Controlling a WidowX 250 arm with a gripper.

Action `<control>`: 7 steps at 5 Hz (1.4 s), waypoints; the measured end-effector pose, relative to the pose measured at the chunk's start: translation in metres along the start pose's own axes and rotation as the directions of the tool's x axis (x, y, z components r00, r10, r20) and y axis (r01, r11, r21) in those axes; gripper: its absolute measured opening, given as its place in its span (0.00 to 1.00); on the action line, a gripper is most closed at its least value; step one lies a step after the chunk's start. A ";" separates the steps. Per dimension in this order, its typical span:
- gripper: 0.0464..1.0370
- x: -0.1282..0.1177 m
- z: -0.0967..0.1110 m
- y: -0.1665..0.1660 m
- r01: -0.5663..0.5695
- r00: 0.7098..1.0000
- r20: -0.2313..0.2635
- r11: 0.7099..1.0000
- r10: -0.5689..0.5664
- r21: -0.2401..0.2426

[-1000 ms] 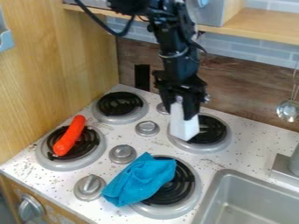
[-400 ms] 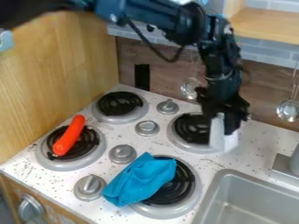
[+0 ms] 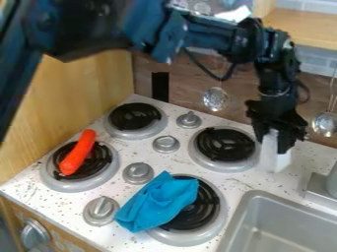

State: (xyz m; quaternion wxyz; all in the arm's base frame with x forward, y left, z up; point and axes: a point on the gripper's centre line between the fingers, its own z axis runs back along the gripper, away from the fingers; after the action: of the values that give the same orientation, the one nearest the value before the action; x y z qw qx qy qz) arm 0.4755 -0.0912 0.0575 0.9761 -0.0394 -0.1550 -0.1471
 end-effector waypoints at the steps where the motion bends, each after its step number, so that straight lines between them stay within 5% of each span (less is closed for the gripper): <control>1: 0.60 0.001 -0.005 0.003 -0.006 1.000 0.007 1.000 0.006 0.030; 2: 0.68 0.003 -0.008 0.007 -0.011 1.000 0.029 0.998 0.010 0.054; 3: 0.95 -0.021 -0.030 0.006 -0.020 1.000 0.002 0.998 0.020 0.054; 4: 0.97 -0.022 -0.007 0.004 -0.033 0.995 0.094 0.997 0.027 0.066; 5: 0.97 -0.028 0.008 0.002 -0.025 0.992 0.128 0.998 0.018 0.056; 6: 0.96 -0.033 0.029 -0.004 -0.012 0.988 0.155 0.999 0.006 0.033; 7: 0.96 -0.048 0.063 0.000 0.001 0.991 0.131 1.000 0.000 -0.001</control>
State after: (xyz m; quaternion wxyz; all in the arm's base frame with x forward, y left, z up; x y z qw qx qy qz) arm 0.4138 -0.0699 0.1026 0.9638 -0.0496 -0.2184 -0.1446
